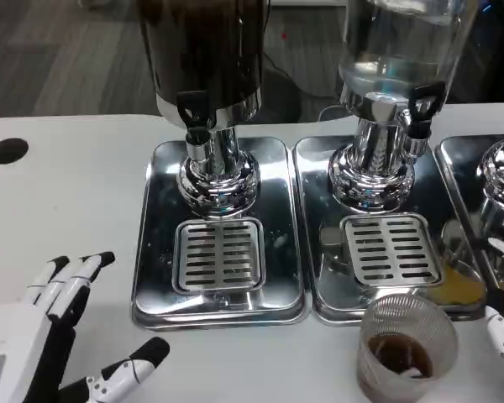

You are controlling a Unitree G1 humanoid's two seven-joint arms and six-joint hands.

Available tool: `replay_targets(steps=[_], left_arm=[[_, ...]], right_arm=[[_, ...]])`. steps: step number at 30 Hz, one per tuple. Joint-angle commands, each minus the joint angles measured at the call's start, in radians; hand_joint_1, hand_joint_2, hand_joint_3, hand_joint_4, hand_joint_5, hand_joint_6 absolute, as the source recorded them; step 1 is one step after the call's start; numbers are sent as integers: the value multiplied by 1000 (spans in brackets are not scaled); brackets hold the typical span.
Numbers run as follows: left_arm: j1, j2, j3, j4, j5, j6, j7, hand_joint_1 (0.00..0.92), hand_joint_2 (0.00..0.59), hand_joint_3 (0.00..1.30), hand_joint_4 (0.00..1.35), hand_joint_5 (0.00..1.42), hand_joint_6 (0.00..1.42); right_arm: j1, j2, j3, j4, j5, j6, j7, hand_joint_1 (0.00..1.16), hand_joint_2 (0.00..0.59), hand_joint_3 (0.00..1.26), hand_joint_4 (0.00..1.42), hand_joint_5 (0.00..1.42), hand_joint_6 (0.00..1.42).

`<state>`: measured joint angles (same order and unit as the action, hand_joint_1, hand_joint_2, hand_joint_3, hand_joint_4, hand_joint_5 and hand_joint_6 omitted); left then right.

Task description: Grasp the cup under the faucet to collect the drink, then remove the cup.

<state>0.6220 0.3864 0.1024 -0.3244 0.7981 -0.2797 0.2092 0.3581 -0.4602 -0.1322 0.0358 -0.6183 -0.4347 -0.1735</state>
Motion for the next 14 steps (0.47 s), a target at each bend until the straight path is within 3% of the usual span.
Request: replay_targets(steps=[1, 14], left_arm=[[4, 5, -12, -4, 19, 10, -3, 0, 140, 153, 34, 72, 335], [5, -38, -37, -29, 45, 39, 18, 0, 137, 163, 40, 74, 351]], right_arm=[[2, -5, -8, -4, 29, 4, -15, 513, 586, 199, 75, 68, 0], [18, 16, 11, -12, 28, 19, -16, 492, 586, 199, 87, 81, 0]])
